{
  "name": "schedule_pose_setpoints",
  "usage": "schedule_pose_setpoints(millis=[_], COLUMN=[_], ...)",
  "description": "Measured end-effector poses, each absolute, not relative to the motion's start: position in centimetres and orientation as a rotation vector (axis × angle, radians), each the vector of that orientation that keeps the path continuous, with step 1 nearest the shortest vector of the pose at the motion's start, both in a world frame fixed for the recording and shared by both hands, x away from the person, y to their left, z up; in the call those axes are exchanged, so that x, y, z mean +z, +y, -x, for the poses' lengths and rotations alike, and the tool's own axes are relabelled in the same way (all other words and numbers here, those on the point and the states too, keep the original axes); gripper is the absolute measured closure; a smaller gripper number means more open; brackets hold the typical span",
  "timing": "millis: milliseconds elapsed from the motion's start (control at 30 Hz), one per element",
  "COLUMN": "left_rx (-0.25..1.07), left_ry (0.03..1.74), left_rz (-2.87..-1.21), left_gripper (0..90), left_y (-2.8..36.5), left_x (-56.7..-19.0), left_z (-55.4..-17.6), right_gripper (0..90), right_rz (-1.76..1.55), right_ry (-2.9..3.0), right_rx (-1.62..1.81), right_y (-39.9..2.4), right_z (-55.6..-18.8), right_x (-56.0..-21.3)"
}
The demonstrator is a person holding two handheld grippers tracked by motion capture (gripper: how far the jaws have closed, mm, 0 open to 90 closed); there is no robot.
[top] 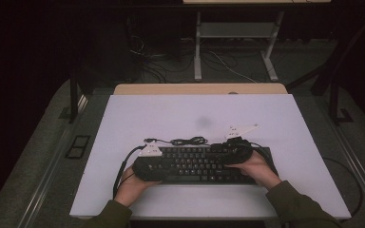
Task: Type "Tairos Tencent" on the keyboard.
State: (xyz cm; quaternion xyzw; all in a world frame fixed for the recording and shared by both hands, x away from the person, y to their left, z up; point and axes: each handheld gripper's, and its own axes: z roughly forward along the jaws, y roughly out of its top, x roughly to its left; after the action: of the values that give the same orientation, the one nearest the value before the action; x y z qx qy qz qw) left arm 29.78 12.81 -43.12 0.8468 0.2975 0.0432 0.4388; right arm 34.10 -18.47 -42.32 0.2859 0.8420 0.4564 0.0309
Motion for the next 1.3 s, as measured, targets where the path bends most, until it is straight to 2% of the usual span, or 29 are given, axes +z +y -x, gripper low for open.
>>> schedule_pose_setpoints(millis=[200,667,1100,1300], left_rx=[0.144,0.184,0.2,0.212], left_ry=[0.744,0.725,0.71,0.712], left_rz=[-2.095,-2.091,-2.089,-2.087], left_gripper=[44.5,37.7,37.0,33.9], left_y=[12.5,12.0,11.3,11.1], left_x=[-43.0,-43.0,-42.9,-42.8], left_z=[-30.2,-31.3,-32.1,-32.4], right_gripper=[65.4,88.8,89.3,89.2], right_rz=[-0.877,-0.825,-0.804,-0.799], right_ry=[2.606,2.677,2.727,2.746], right_rx=[1.414,1.362,1.315,1.301], right_y=[-19.1,-20.0,-20.4,-20.6], right_z=[-33.6,-32.4,-31.5,-31.1], right_x=[-42.3,-42.7,-43.2,-43.5])
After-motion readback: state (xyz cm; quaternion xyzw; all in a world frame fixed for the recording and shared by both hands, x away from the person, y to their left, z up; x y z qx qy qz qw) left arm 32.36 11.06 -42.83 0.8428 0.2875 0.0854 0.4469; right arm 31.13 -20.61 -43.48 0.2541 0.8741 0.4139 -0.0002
